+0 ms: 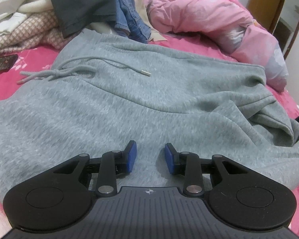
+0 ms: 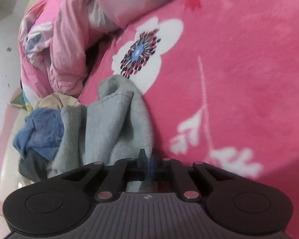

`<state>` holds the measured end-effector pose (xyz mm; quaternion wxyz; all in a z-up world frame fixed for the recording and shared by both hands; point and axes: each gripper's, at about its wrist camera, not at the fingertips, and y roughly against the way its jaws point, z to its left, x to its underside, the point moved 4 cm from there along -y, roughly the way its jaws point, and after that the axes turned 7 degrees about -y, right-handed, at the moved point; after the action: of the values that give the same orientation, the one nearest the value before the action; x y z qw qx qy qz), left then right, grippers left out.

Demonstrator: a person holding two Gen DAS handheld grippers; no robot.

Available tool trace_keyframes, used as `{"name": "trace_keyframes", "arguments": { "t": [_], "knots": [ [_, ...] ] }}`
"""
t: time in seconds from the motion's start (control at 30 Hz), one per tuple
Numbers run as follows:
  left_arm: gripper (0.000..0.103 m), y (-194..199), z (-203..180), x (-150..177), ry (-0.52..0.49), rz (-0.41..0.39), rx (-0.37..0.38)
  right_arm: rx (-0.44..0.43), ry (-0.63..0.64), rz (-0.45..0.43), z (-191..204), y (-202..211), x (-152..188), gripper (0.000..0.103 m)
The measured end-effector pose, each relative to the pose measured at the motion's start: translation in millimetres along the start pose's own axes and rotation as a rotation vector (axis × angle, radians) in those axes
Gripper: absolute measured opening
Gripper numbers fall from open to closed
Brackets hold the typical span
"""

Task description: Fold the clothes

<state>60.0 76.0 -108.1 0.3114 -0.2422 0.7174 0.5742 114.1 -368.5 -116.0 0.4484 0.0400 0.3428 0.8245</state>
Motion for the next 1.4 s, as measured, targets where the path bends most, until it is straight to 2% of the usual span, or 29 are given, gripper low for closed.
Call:
{"name": "trace_keyframes", "arguments": {
  "t": [0.03, 0.07, 0.17, 0.2, 0.3, 0.37, 0.5, 0.57, 0.6, 0.73, 0.8, 0.83, 0.87, 0.9, 0.97, 1.03, 1.07, 1.1, 1.17, 1.2, 1.23, 1.27, 1.3, 1.4],
  "knots": [
    [0.032, 0.1, 0.1, -0.1, 0.001, 0.001, -0.001, -0.012, -0.006, -0.018, 3.6, 2.1, -1.1, 0.004],
    [0.032, -0.1, 0.2, -0.3, 0.002, 0.002, -0.001, -0.040, 0.002, -0.073, 9.8, 18.1, -0.3, 0.004],
    [0.032, -0.3, -0.1, -0.9, 0.000, 0.004, -0.003, -0.166, -0.004, -0.245, 27.4, 92.1, 8.4, 0.004],
    [0.032, -0.2, -0.5, -1.1, -0.003, 0.005, -0.004, -0.170, 0.013, -0.307, 29.3, 118.9, 16.3, 0.004],
    [0.032, 0.3, 0.1, -1.3, -0.007, 0.006, 0.002, -0.073, 0.111, -0.520, 27.2, 191.5, 63.3, 0.004],
    [0.032, 0.6, 0.9, -1.7, -0.007, 0.007, 0.005, 0.027, 0.134, -0.596, 12.1, 220.3, 98.2, 0.004],
    [0.032, 0.4, 0.9, -2.3, -0.018, 0.010, 0.008, 0.187, -0.049, -0.535, -51.3, 230.2, 153.4, 0.004],
    [0.032, 0.2, 0.6, -2.0, -0.029, 0.009, 0.009, 0.266, -0.121, -0.499, -80.6, 229.7, 167.8, 0.006],
    [0.032, 0.3, 0.4, -2.0, -0.033, 0.009, 0.010, 0.269, -0.155, -0.483, -89.5, 232.0, 170.0, 0.006],
    [0.032, -0.3, 0.8, -1.9, -0.033, 0.004, 0.016, 0.335, -0.148, -0.617, -85.1, 267.7, 161.2, 0.011],
    [0.033, -1.0, 0.7, -2.4, -0.034, 0.001, 0.015, 0.308, -0.064, -0.643, -65.9, 274.0, 143.7, 0.028],
    [0.033, -1.1, 0.6, -2.6, -0.032, 0.000, 0.014, 0.294, 0.016, -0.622, -51.0, 267.4, 133.2, 0.039],
    [0.033, -1.0, 0.3, -2.7, -0.031, 0.000, 0.012, 0.300, 0.122, -0.582, -35.8, 252.9, 122.3, 0.068],
    [0.033, -0.7, 0.1, -2.5, -0.028, 0.000, 0.011, 0.306, 0.222, -0.544, -22.3, 237.8, 112.3, 0.088],
    [0.033, 0.0, 0.0, -2.2, -0.023, 0.000, 0.012, 0.330, 0.371, -0.483, -7.4, 202.3, 95.4, 0.098],
    [0.033, 0.4, 0.0, -2.3, -0.016, 0.001, 0.011, 0.370, 0.410, -0.400, -10.3, 161.5, 66.4, 0.098],
    [0.033, 0.5, -0.1, -2.5, -0.013, 0.002, 0.010, 0.389, 0.378, -0.320, -19.9, 139.3, 49.2, 0.098],
    [0.033, 0.5, -0.1, -2.6, -0.010, 0.002, 0.008, 0.398, 0.345, -0.240, -29.4, 119.1, 34.9, 0.091],
    [0.033, 0.5, -0.4, -2.4, -0.009, 0.002, 0.004, 0.369, 0.290, -0.105, -44.2, 93.1, 25.6, 0.068],
    [0.033, 0.6, -0.3, -2.3, -0.007, 0.000, 0.003, 0.360, 0.325, -0.114, -37.2, 91.9, 29.4, 0.041],
    [0.033, 0.6, -0.2, -2.2, -0.005, -0.001, 0.001, 0.306, 0.353, -0.103, -26.6, 96.2, 37.5, 0.014],
    [0.033, 0.5, -0.2, -1.9, -0.003, -0.003, -0.001, 0.250, 0.373, -0.100, -16.9, 102.7, 45.6, 0.002],
    [0.033, 0.5, -0.4, -1.7, -0.003, -0.004, -0.004, 0.197, 0.375, -0.135, -10.4, 117.5, 53.3, 0.002],
    [0.033, 0.4, -1.2, -2.2, -0.014, -0.003, -0.011, 0.166, 0.384, -0.343, 2.2, 181.9, 65.4, 0.002]
  ]
}}
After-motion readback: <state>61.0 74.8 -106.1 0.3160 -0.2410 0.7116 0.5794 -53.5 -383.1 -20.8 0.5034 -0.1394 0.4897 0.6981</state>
